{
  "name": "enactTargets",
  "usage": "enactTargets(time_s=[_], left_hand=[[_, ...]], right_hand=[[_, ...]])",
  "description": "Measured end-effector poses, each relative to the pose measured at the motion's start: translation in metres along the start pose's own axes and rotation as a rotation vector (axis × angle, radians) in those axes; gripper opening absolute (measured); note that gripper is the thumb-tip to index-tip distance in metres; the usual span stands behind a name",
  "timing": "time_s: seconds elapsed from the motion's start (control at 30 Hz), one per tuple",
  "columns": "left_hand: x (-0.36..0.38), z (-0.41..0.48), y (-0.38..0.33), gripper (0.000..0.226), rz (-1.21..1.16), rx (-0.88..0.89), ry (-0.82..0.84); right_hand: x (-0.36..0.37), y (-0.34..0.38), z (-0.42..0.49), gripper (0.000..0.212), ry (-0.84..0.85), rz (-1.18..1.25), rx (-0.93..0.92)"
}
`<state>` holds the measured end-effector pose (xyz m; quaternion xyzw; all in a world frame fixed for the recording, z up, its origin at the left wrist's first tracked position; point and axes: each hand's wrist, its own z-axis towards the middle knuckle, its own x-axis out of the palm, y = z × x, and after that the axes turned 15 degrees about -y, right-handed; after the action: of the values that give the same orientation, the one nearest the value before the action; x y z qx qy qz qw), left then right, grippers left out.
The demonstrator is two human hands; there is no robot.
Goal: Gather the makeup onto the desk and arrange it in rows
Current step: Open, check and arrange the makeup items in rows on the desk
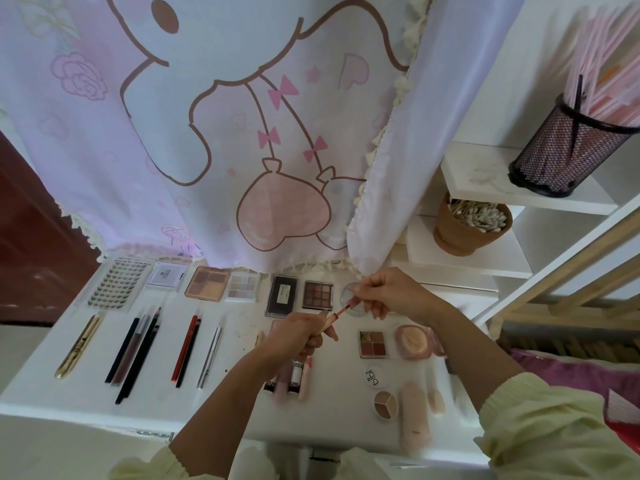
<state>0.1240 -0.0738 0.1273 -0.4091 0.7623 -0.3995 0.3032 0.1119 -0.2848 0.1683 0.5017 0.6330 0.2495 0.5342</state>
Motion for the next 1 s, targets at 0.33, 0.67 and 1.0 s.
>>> enactTargets(time_s=[0.33, 0.67, 1.0], left_hand=[[-0.004, 0.001, 0.006, 0.039, -0.034, -0.022, -0.020], [-0.011, 0.001, 0.011, 0.038, -0.032, 0.017, -0.024], [-0.012, 0.007, 0.011, 0.048, -0.324, 0.014, -0.111]], right_hand=[[-0.003, -0.001, 0.003, 0.019, -0.029, 0.015, -0.019], [-0.013, -0.005, 0.006, 0.017, -0.012, 0.139, 0.068], [0.003, -0.036, -0.009, 0.020, -0.077, 0.821, 0.389]])
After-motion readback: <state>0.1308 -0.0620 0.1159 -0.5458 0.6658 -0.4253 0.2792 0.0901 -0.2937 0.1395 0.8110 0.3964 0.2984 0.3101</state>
